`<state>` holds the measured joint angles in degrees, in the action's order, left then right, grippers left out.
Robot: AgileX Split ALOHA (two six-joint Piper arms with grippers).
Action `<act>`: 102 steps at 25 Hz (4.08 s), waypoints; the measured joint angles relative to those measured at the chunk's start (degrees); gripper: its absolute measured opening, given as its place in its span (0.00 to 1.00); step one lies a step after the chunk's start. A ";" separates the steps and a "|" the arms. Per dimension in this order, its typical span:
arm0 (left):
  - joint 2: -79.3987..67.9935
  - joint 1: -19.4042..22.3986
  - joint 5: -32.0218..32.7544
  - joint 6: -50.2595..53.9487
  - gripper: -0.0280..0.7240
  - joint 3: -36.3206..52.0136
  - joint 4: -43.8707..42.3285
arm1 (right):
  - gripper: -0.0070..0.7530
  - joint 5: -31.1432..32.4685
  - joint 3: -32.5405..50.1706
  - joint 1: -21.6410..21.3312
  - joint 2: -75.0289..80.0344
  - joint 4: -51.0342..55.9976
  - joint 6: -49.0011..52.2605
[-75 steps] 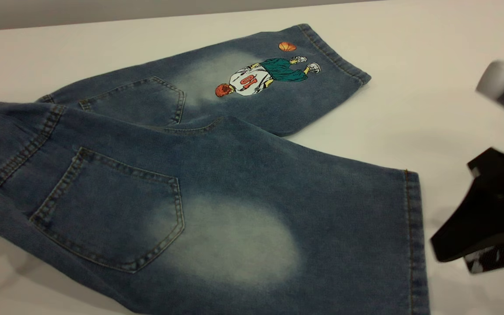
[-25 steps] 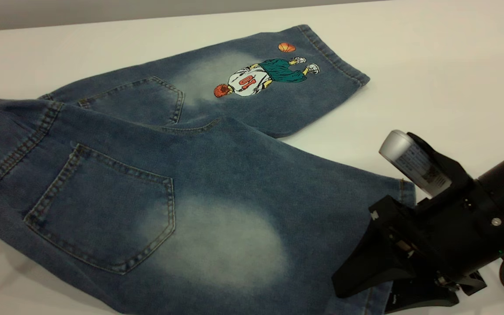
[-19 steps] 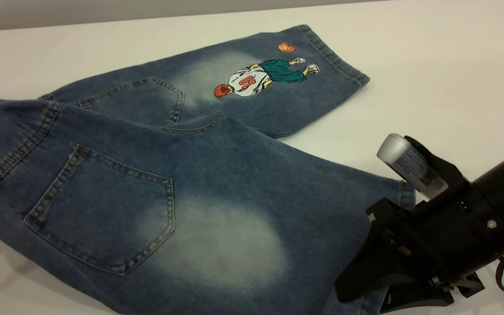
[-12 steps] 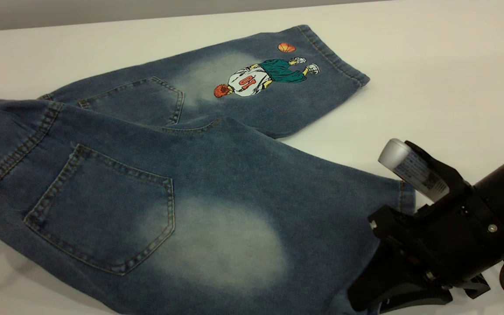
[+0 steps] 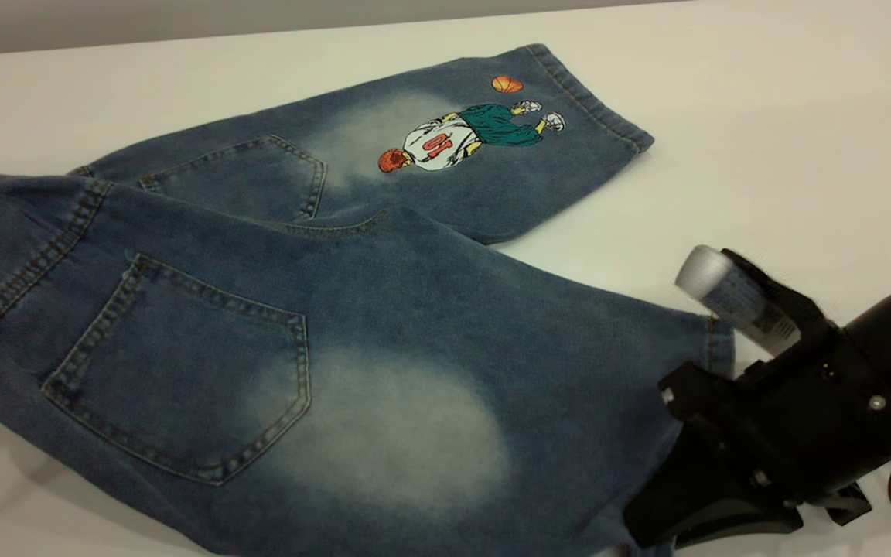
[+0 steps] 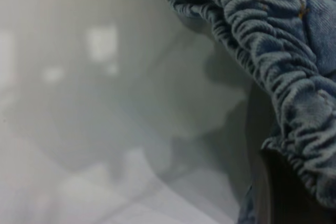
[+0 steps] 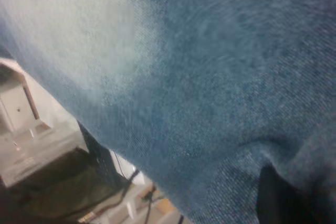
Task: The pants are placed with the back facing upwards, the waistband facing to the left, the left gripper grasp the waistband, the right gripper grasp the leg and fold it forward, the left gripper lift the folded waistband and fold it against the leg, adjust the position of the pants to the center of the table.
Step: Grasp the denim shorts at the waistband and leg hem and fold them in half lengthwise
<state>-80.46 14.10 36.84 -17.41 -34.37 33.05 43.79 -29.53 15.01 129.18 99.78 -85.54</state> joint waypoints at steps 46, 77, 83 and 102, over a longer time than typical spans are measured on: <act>2.92 -6.81 -1.70 1.89 0.20 0.00 21.16 | 0.03 3.60 -26.60 -4.28 -28.85 -28.26 43.82; -5.74 -6.81 -34.81 15.99 0.20 0.00 31.85 | 0.03 -2.61 -60.15 -4.15 1.96 -31.47 54.06; -12.63 -6.81 -38.47 15.99 0.20 -0.05 31.67 | 0.03 -2.81 -60.09 -4.15 4.11 -32.93 53.95; -18.02 -6.78 -48.28 15.99 0.20 -0.09 31.46 | 0.03 -8.37 -60.19 -3.05 5.14 -30.23 49.35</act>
<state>-98.48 7.32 -11.44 -1.42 -34.46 64.51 35.42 -89.71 11.96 134.32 69.55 -36.19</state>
